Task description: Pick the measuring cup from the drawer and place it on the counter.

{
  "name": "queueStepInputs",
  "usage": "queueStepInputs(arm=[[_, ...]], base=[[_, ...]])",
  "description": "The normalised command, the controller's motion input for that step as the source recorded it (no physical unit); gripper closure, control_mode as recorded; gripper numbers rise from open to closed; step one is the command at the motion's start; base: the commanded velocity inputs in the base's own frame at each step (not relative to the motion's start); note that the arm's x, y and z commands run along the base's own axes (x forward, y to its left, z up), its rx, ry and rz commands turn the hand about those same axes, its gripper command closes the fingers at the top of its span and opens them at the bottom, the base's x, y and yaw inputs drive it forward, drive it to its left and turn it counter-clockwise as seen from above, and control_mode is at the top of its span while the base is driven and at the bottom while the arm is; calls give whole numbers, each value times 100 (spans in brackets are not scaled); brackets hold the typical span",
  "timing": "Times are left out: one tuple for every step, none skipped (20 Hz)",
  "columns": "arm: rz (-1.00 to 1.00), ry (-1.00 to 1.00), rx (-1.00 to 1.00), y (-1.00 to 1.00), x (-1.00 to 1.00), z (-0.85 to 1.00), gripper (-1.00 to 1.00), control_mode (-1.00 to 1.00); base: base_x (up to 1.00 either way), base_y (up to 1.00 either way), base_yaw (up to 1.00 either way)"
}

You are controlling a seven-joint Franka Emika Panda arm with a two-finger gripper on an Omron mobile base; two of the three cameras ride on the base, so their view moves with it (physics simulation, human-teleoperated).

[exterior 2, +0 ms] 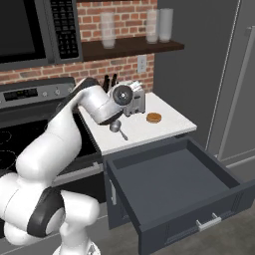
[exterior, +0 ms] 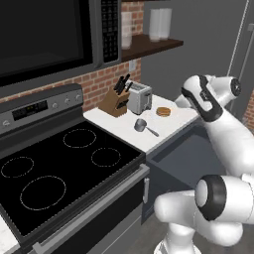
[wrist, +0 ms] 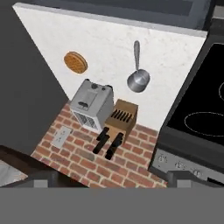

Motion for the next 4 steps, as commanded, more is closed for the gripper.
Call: queueStepInputs(arm=[[-5, -50, 27, -18, -100, 100, -100, -100], [-5, -47, 27, -17, -100, 100, -100, -100], [-6, -46, 28, -17, -100, 100, -100, -100], [-7, -43, 28, -16, -100, 100, -100, -100]], base=[[0, 0, 0], [0, 0, 0], [0, 0, 0], [0, 0, 0]])
